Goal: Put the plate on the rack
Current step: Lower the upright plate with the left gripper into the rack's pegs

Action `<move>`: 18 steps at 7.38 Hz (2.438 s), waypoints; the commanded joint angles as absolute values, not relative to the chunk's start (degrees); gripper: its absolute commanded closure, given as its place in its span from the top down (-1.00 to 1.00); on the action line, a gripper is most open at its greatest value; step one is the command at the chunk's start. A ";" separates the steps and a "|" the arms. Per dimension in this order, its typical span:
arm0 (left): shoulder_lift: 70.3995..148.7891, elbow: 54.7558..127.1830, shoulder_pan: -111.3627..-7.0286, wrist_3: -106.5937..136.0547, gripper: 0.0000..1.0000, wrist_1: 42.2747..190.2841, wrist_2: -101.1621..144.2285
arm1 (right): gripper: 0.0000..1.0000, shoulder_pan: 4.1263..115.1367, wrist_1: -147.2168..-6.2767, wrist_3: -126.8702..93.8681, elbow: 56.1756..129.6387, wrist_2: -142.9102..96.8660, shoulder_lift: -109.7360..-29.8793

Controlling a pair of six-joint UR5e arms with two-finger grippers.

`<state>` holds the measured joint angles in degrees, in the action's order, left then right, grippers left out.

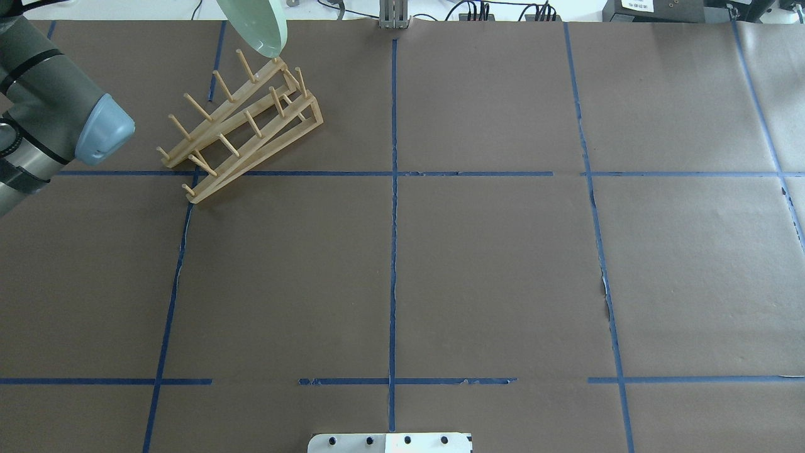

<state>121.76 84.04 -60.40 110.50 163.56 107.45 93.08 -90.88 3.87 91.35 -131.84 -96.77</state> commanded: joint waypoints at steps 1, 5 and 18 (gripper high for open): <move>121.29 79.66 -60.12 107.94 -1.00 171.77 107.49 | 1.00 93.08 -90.88 3.87 91.41 -131.84 -96.77; 122.07 78.05 -57.92 106.00 -1.00 172.35 107.23 | 1.00 93.08 -90.88 3.87 91.41 -131.84 -96.77; 123.57 71.19 -53.61 103.89 0.03 174.64 103.71 | 1.00 93.08 -90.88 3.87 91.41 -131.84 -96.77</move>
<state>123.50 71.44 -53.73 103.89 174.70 103.72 93.08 -90.88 3.87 91.38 -131.84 -96.77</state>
